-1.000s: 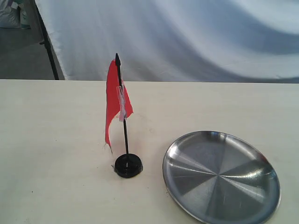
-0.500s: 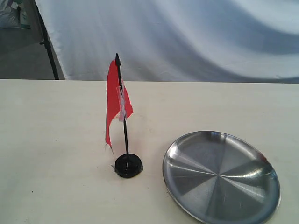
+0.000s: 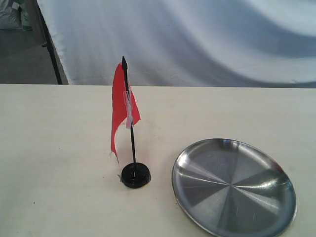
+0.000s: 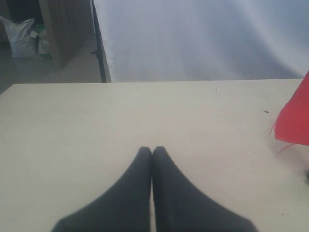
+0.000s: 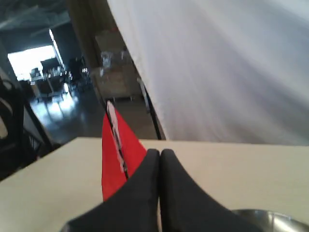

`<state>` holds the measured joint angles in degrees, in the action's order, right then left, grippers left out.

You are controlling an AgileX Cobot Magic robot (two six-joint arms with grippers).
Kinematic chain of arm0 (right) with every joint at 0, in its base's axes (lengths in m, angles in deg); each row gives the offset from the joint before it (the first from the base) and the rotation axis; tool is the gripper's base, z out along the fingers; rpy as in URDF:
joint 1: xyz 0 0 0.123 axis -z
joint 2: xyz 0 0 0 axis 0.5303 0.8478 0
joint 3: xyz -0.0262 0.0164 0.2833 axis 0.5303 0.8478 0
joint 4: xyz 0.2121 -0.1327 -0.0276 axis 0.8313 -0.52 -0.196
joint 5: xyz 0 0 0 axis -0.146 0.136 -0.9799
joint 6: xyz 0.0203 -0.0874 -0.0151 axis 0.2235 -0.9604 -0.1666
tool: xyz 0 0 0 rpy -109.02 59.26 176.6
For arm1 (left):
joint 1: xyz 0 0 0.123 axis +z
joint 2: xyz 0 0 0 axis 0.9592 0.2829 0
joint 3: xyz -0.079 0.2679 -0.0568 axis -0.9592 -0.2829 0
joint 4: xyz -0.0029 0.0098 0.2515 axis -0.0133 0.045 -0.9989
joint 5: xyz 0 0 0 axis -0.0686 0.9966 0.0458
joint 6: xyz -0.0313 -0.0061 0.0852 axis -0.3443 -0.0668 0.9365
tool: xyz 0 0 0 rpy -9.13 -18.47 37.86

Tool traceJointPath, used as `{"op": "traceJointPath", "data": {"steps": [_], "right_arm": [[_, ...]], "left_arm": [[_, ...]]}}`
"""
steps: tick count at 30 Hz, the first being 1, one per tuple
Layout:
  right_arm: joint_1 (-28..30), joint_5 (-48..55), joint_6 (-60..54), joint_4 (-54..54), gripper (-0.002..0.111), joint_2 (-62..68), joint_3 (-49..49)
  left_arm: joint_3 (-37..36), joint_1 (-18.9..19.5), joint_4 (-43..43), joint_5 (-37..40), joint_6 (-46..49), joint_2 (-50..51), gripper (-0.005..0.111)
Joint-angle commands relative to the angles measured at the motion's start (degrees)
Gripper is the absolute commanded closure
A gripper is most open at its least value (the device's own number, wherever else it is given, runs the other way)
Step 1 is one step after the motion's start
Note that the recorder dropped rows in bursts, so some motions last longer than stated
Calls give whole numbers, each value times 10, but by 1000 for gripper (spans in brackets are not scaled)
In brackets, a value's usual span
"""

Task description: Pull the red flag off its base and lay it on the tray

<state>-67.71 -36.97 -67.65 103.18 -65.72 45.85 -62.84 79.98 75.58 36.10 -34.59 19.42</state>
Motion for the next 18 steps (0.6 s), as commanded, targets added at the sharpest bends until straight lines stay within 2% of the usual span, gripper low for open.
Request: {"op": "traceJointPath", "data": {"steps": [1,5,12,18], "right_arm": [[-36,-6,-49,-3,109,114,-28],[-57,-52,-83,-3,109,214,-54],[-59,-107,-123,-4,109,348,-97],[-59,-211,-163,-4,109,432,-109]], "left_arm": [[-2,-3,3,-3,-1,-2,107],[-2,-3,3,-3,-1,-2,107],[-2,-3,3,-3,-1,-2,107],[-2,-3,3,-3,-1,-2,107]]}}
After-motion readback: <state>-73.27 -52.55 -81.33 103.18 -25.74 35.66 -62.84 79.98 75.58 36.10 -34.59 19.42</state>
